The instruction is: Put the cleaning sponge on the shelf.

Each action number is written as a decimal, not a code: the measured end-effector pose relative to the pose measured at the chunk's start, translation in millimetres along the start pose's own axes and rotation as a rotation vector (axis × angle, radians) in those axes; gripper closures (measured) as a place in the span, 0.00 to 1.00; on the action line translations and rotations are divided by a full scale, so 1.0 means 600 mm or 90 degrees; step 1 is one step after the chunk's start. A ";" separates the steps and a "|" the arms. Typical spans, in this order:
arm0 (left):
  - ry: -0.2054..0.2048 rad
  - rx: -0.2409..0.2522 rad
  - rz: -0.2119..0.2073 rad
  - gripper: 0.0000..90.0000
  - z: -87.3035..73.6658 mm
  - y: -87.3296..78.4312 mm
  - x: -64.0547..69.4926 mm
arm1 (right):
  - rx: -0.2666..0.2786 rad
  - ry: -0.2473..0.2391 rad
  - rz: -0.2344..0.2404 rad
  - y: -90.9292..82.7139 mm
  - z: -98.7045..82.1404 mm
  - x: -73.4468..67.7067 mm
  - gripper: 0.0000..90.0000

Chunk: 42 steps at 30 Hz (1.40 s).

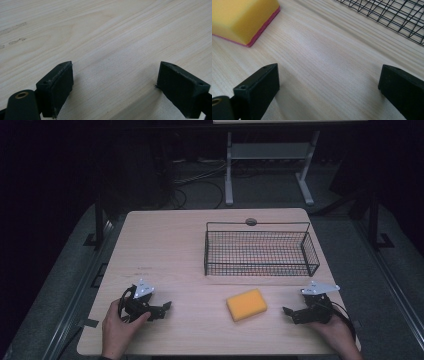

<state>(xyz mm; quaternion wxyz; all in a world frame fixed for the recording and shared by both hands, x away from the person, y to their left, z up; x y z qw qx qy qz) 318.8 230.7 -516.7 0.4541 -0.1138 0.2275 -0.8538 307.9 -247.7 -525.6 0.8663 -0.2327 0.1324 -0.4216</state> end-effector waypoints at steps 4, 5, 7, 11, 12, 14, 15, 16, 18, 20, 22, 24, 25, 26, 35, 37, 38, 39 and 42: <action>0.000 0.000 0.000 0.14 0.000 0.000 0.000 | 0.000 0.000 0.000 0.000 0.000 0.000 0.03; 0.000 0.000 0.000 0.14 0.000 0.000 0.000 | 0.000 0.000 0.000 0.000 0.000 0.000 0.03; 0.000 0.000 0.000 0.14 0.000 0.000 0.000 | 0.000 0.000 0.000 0.000 0.000 0.000 0.03; 0.000 0.001 0.000 0.14 0.000 0.000 0.000 | -0.005 0.005 -0.005 -0.003 0.002 0.000 0.13; 0.000 0.001 0.000 0.14 0.000 0.000 0.000 | -0.005 0.005 -0.005 -0.003 0.002 0.000 0.13; -0.001 0.001 0.000 0.14 0.000 0.000 0.000 | -0.007 0.007 -0.002 -0.006 0.006 0.003 0.18; -0.001 0.001 0.000 0.14 0.000 0.000 0.000 | -0.011 0.015 -0.001 -0.006 0.009 0.001 0.23; -0.001 0.001 0.000 0.14 0.000 0.000 0.000 | -0.011 0.009 0.003 -0.006 0.010 0.000 0.26; 0.000 0.001 0.000 0.14 0.000 0.000 0.000 | -0.016 0.010 0.010 -0.006 0.014 -0.006 0.29; -0.001 0.001 0.000 0.14 0.000 0.000 0.000 | -0.019 0.003 0.019 -0.006 0.017 -0.011 0.38; -0.001 0.001 0.000 0.14 0.000 0.000 0.000 | -0.017 0.002 0.033 -0.004 0.021 -0.016 0.49; 0.000 0.001 0.000 0.14 0.000 0.000 0.000 | -0.020 0.004 0.039 -0.005 0.022 -0.018 0.54; 0.000 0.000 0.000 0.14 0.000 0.000 0.000 | -0.021 0.005 0.044 -0.006 0.024 -0.019 0.60; 0.000 0.000 0.000 0.14 0.000 0.000 0.000 | -0.019 0.008 0.052 -0.007 0.025 -0.021 0.66; 0.000 0.000 0.001 0.14 0.000 0.000 0.000 | 0.002 0.005 0.112 -0.023 0.040 -0.047 1.00; 0.000 0.000 0.001 0.14 0.000 0.000 0.000 | 0.006 0.005 0.123 -0.021 0.044 -0.052 1.00; 0.000 0.000 0.001 0.14 0.000 0.000 0.000 | 0.005 0.003 0.126 -0.020 0.045 -0.055 1.00; 0.000 0.000 0.001 0.14 0.000 0.000 0.000 | 0.005 0.001 0.129 -0.018 0.045 -0.057 1.00; -0.001 0.001 0.001 0.14 0.000 0.000 0.000 | 0.004 0.003 0.135 -0.016 0.046 -0.061 1.00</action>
Point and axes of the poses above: each handheld gripper's, and its own axes: y roughly forward along the jaws, z roughly out of its top, x roughly to its right, the point moved 6 cm from there along y, roughly forward along the jaws, and after that the axes turned 14 degrees about x, right-handed, at the moved point
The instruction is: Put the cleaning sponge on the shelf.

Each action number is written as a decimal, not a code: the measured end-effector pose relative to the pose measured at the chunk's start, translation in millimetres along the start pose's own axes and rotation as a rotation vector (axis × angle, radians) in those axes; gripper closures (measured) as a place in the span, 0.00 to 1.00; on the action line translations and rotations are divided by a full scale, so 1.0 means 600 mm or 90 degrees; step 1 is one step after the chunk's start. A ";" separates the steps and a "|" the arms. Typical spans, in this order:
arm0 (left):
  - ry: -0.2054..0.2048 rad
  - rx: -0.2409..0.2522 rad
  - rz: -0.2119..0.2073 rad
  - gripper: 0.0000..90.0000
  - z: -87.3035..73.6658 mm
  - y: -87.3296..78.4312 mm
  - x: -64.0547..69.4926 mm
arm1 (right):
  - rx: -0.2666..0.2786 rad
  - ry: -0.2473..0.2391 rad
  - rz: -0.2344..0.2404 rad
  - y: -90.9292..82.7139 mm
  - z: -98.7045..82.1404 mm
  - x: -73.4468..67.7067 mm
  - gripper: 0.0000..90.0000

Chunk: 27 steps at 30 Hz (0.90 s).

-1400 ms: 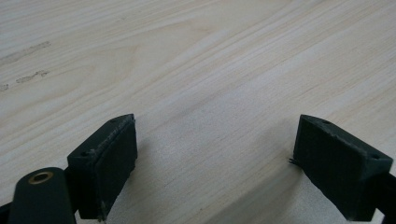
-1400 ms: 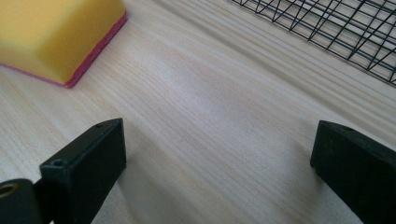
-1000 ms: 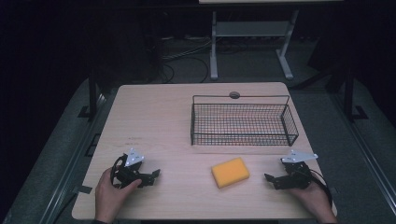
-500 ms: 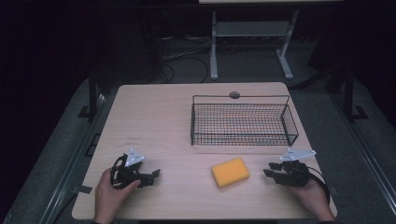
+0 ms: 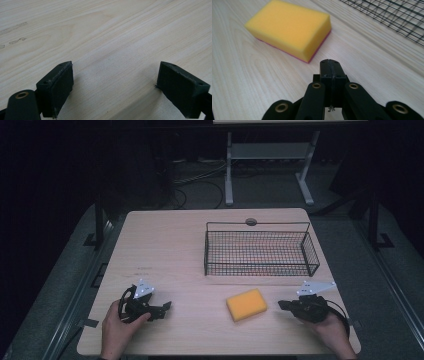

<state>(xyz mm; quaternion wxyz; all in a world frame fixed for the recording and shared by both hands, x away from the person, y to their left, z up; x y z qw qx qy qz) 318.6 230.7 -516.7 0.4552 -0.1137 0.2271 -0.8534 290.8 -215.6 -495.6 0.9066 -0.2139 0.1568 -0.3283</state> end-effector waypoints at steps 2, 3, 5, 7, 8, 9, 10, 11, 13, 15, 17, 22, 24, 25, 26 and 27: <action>0.000 0.000 0.000 0.14 0.000 0.000 0.000 | 0.002 0.003 0.006 0.003 0.002 -0.005 0.99; 0.000 -0.001 0.000 0.14 0.000 0.000 0.000 | 0.002 0.005 0.014 0.005 0.004 -0.009 1.00; -0.001 -0.001 0.001 0.14 0.000 0.000 0.000 | 0.004 0.003 0.025 0.009 0.005 -0.015 0.99; -0.001 -0.001 0.002 0.14 0.000 0.000 0.000 | 0.000 0.003 0.029 0.012 0.006 -0.021 1.00; -0.001 -0.001 0.002 0.14 0.000 0.000 0.000 | 0.000 0.003 0.029 0.012 0.006 -0.021 1.00; -0.001 0.000 0.002 0.14 0.000 0.000 0.000 | 0.000 0.006 0.034 0.014 0.007 -0.025 1.00; -0.001 0.000 0.002 0.14 0.000 0.000 0.000 | 0.000 0.006 0.034 0.014 0.007 -0.025 1.00; -0.001 0.000 0.002 0.14 0.000 0.000 0.000 | -0.001 0.005 0.041 0.017 0.008 -0.029 1.00; -0.001 0.000 0.003 0.14 0.000 0.000 0.000 | -0.002 0.001 0.045 0.019 0.008 -0.031 0.99; -0.001 0.000 0.003 0.14 0.000 0.000 0.000 | -0.001 0.001 0.049 0.023 0.008 -0.035 0.99; -0.001 0.000 0.003 0.14 0.000 0.000 0.000 | -0.006 -0.002 0.053 0.027 0.008 -0.039 0.99; -0.001 0.000 0.003 0.14 0.000 -0.001 0.000 | -0.014 -0.008 0.062 0.037 0.008 -0.048 0.99; -0.002 0.000 0.003 0.14 0.000 -0.001 0.000 | -0.018 -0.011 0.064 0.040 0.008 -0.050 0.99; -0.002 0.000 0.003 0.14 0.000 -0.001 0.000 | -0.020 -0.013 0.063 0.042 0.008 -0.050 0.99; -0.001 -0.001 0.003 0.14 0.000 -0.001 0.000 | -0.023 -0.012 0.062 0.043 0.008 -0.051 0.99; -0.001 0.000 0.003 0.14 0.000 -0.001 0.000 | -0.024 -0.012 0.061 0.045 0.008 -0.050 0.99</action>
Point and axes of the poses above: each handheld gripper's, and its own axes: y roughly forward along the jaws, z roughly out of its top, x roughly to its right, the point moved 6 cm from there along y, roughly forward along the jaws, and after that the axes turned 14 degrees about x, right-handed, at the moved point
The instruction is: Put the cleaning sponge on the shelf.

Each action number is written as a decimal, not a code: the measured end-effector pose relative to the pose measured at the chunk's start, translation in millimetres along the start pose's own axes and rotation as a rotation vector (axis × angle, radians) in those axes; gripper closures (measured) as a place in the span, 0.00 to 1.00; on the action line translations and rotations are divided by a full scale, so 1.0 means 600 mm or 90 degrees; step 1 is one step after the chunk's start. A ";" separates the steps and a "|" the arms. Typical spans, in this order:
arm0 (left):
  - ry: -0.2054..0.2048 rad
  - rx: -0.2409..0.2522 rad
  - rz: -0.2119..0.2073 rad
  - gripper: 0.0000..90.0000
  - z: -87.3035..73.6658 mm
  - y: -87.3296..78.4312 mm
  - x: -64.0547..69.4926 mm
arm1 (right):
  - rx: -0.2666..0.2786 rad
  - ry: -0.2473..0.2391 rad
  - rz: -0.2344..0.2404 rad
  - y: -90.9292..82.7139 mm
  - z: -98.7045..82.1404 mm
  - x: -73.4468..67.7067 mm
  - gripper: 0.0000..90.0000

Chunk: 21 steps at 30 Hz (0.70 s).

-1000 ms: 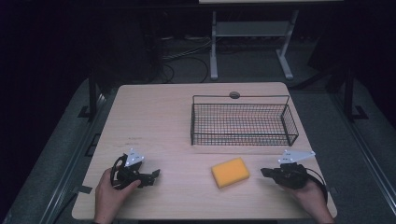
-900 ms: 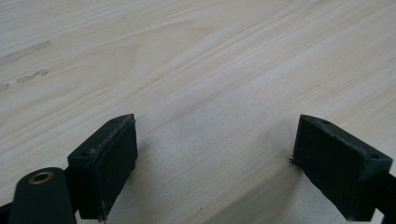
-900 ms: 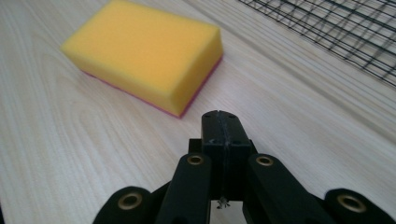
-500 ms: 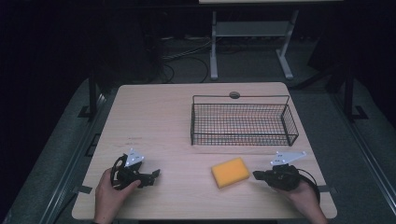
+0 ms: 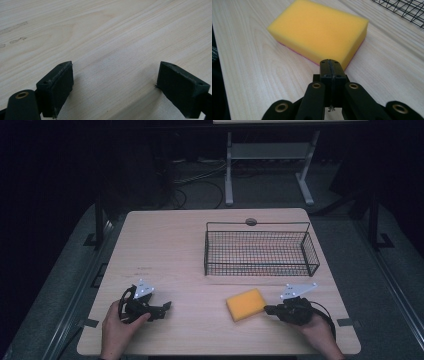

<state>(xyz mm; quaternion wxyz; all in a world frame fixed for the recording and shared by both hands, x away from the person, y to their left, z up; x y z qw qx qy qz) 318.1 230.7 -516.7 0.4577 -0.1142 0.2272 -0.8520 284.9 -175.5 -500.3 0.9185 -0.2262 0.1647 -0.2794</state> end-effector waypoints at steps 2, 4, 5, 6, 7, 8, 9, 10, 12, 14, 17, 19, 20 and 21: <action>0.000 0.000 0.000 0.14 0.000 0.000 0.000 | 0.001 -0.004 -0.001 0.002 0.001 0.003 0.99; 0.000 0.000 0.000 0.14 0.000 0.000 0.000 | 0.001 -0.002 -0.004 0.003 0.002 0.005 0.99; 0.000 0.000 0.000 0.14 0.000 0.000 0.000 | 0.001 -0.003 -0.004 0.004 0.002 0.006 0.99; 0.000 0.000 0.000 0.14 0.000 0.000 0.000 | 0.000 -0.002 -0.005 0.005 0.003 0.006 0.99; 0.000 0.000 0.000 0.14 0.000 0.000 0.000 | 0.001 -0.005 -0.005 0.006 0.003 0.007 0.99; 0.000 0.000 0.000 0.14 0.000 0.000 0.000 | 0.001 -0.005 -0.006 0.006 0.003 0.008 0.99; 0.000 0.000 0.000 0.14 0.000 0.000 0.000 | 0.000 -0.003 -0.007 0.007 0.004 0.008 0.99; 0.000 0.000 0.000 0.14 0.000 0.000 0.000 | 0.000 -0.004 -0.008 0.007 0.005 0.008 0.99; 0.000 0.000 0.000 0.14 0.000 0.000 0.000 | 0.000 -0.006 -0.009 0.009 0.006 0.010 0.99; 0.000 0.000 0.000 0.14 0.000 0.000 0.000 | -0.001 -0.009 -0.013 0.012 0.009 0.013 0.99; 0.000 0.000 0.000 0.14 0.000 0.000 0.000 | -0.001 -0.009 -0.019 0.017 0.013 0.018 0.99; 0.000 0.000 0.000 0.14 0.000 0.000 0.000 | -0.002 -0.006 -0.021 0.020 0.016 0.020 0.99; 0.000 0.000 0.001 0.14 0.000 0.000 0.000 | -0.003 -0.008 -0.021 0.021 0.017 0.021 0.99; 0.000 0.000 0.001 0.14 0.000 0.000 0.000 | -0.003 -0.008 -0.021 0.021 0.017 0.021 0.99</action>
Point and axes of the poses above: each handheld gripper's, and its own axes: y roughly forward along the jaws, z roughly out of its top, x roughly to its right, the point moved 6 cm from there along y, roughly forward along the jaws, and after that the axes turned 14 degrees about x, right-handed, at the moved point
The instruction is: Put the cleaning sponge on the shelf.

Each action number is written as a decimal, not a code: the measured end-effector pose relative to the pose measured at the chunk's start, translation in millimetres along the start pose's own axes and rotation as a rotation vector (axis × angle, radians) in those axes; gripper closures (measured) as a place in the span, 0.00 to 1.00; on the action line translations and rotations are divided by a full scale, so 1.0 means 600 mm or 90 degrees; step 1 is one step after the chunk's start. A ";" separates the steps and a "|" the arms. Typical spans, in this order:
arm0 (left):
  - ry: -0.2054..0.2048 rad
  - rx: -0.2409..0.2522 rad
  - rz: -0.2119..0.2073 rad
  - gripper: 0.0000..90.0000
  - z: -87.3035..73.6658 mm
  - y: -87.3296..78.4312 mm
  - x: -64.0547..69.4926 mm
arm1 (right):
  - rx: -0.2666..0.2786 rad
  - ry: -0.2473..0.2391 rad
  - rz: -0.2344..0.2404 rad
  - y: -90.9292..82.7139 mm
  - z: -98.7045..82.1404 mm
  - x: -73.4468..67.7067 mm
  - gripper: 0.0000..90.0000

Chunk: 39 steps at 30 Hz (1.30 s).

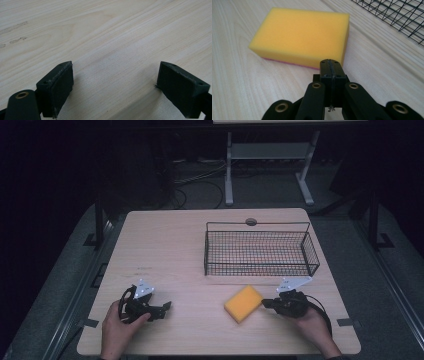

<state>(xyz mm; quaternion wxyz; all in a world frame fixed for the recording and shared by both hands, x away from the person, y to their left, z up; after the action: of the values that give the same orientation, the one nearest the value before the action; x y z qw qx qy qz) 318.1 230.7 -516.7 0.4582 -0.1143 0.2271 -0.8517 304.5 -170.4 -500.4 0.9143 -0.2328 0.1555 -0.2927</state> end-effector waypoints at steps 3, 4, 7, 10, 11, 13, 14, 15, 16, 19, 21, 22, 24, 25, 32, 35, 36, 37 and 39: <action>0.000 0.000 0.000 0.14 0.000 0.000 0.000 | -0.001 0.001 -0.002 0.006 0.003 0.004 0.99; 0.000 0.000 0.000 0.14 0.000 0.000 0.000 | -0.001 0.001 -0.002 0.006 0.003 0.004 0.99; 0.000 0.000 0.000 0.14 0.000 0.000 0.000 | -0.002 -0.004 -0.005 0.010 0.008 0.007 0.99; -0.002 0.001 0.001 0.14 0.000 0.000 0.000 | -0.003 -0.010 -0.007 0.017 0.011 0.009 0.99; -0.002 0.002 0.001 0.14 0.000 0.000 0.000 | -0.003 -0.009 -0.006 0.019 0.013 0.009 0.99; -0.002 0.001 0.000 0.14 0.000 0.000 0.000 | -0.003 -0.011 -0.008 0.023 0.015 0.010 0.99; -0.002 0.001 0.000 0.14 0.000 0.000 0.000 | -0.003 -0.014 -0.009 0.025 0.017 0.012 0.99; -0.002 0.001 0.001 0.14 0.000 0.000 0.001 | -0.003 -0.015 -0.009 0.027 0.018 0.012 0.99; -0.002 0.001 0.001 0.14 0.000 0.000 0.001 | -0.003 -0.015 -0.009 0.027 0.018 0.012 0.99; -0.002 0.001 0.000 0.14 0.000 0.000 0.000 | -0.004 -0.013 -0.009 0.034 0.022 0.015 0.99; -0.003 0.001 0.001 0.14 0.000 0.000 0.001 | -0.004 -0.011 -0.008 0.036 0.022 0.015 0.99; -0.003 0.002 0.001 0.14 0.000 0.000 0.001 | -0.007 -0.012 -0.008 0.035 0.021 0.016 0.99; -0.003 0.002 0.001 0.14 0.000 0.000 0.001 | -0.007 -0.007 -0.007 0.034 0.021 0.014 0.99; -0.003 0.002 0.001 0.14 0.000 0.000 0.001 | -0.003 -0.001 -0.005 0.032 0.022 0.013 0.99; -0.004 0.001 0.001 0.14 0.000 0.000 0.001 | 0.012 0.003 0.018 0.026 0.036 -0.005 0.99; -0.003 0.001 0.001 0.14 0.000 0.000 0.001 | 0.016 0.000 0.028 0.026 0.043 -0.015 0.99; -0.004 0.001 0.002 0.14 0.000 0.000 0.001 | 0.018 -0.003 0.030 0.027 0.046 -0.017 0.99; -0.004 0.001 0.001 0.14 0.000 0.000 0.001 | 0.020 -0.003 0.031 0.028 0.049 -0.021 0.99; -0.003 0.001 0.001 0.14 0.000 0.000 0.001 | 0.022 -0.006 0.038 0.033 0.058 -0.031 0.99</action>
<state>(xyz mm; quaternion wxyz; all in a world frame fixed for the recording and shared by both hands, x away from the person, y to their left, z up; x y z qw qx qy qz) 317.6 230.2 -516.7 0.4599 -0.1158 0.2250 -0.8511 313.8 -133.3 -478.3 0.9273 -0.2133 0.1534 -0.2667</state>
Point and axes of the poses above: each handheld gripper's, and its own axes: y roughly forward along the jaws, z roughly out of its top, x roughly to its right, the point moved 6 cm from there along y, roughly forward along the jaws, and after that the axes turned 14 degrees about x, right-handed, at the moved point
